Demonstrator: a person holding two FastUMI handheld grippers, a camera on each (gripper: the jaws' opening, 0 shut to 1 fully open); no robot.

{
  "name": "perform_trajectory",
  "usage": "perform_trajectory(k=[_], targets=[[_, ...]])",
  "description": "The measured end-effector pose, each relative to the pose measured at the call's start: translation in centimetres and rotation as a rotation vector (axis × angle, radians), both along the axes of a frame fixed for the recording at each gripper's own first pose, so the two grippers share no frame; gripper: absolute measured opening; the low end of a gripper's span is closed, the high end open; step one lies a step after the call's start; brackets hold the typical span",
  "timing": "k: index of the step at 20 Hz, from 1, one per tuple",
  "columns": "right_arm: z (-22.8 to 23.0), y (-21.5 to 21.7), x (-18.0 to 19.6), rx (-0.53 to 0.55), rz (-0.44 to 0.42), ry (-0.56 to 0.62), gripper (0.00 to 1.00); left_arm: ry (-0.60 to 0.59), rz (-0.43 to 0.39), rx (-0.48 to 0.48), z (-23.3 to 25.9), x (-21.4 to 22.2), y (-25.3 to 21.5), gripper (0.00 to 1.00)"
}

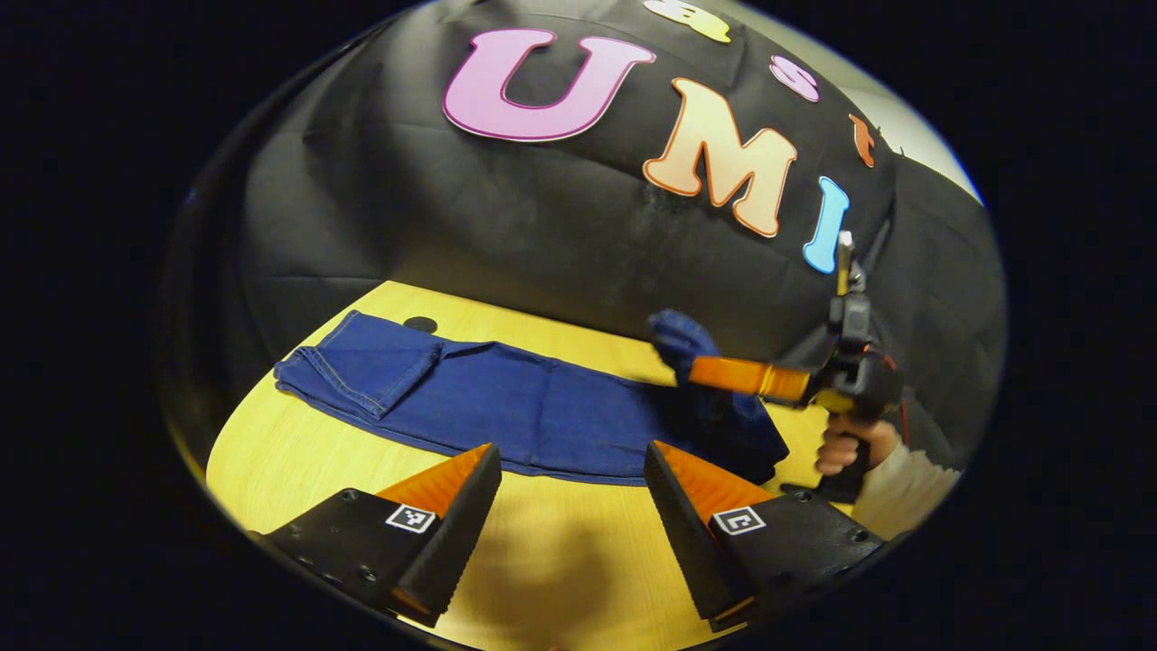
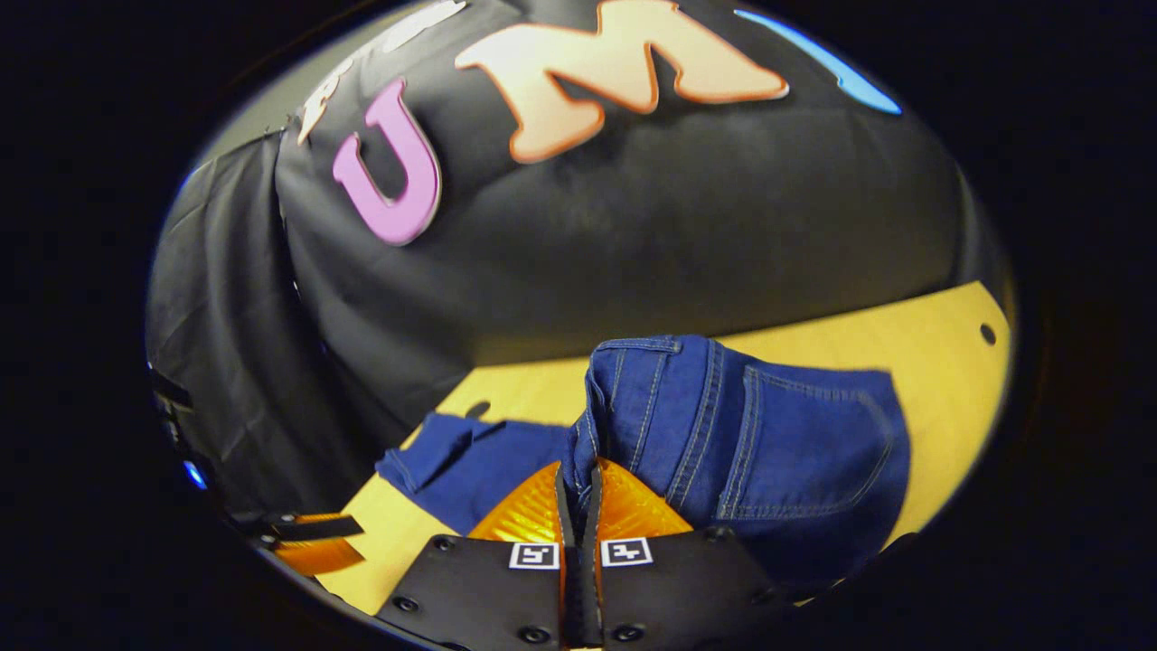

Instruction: Grasp the waist and the cuffs of the jeans and fold them to make the two legs overlap; first hold the waist and fold one-third of the jeans toward the cuffs, then hold the cuffs and fold the remaining one-third in the same direction to finish folding.

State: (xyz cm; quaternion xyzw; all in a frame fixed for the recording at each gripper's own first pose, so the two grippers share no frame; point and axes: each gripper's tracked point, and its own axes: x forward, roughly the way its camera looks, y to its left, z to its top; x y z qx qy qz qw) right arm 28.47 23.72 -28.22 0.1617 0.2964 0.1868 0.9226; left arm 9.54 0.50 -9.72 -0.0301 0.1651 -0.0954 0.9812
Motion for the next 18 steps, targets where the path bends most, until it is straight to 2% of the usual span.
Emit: perform_trajectory(k=[2,7,11,15,18], targets=[[-2.4,0.3,-0.3,-0.052,0.024,0.052,0.03,-0.001,0.012,0.015,-0.1,-0.2,1.4,0.95],[-1.9,0.0,-0.4,-0.101,0.064,0.073,0.02,-0.005,0.059,0.026,-0.1,0.1,4.6,0.95],[-2.4,-0.2,-0.4,-0.180,0.090,0.083,0.03,-0.002,0.107,0.056,-0.3,1.1,8.4,0.95],[-2.6,0.0,-0.2,-0.227,0.075,0.093,0.03,-0.017,0.192,0.087,-0.2,2.3,13.8,0.95],[-2.5,0.0,-0.4,-0.223,0.077,0.099,0.05,0.005,0.263,0.089,-0.9,3.4,18.2,0.94]])
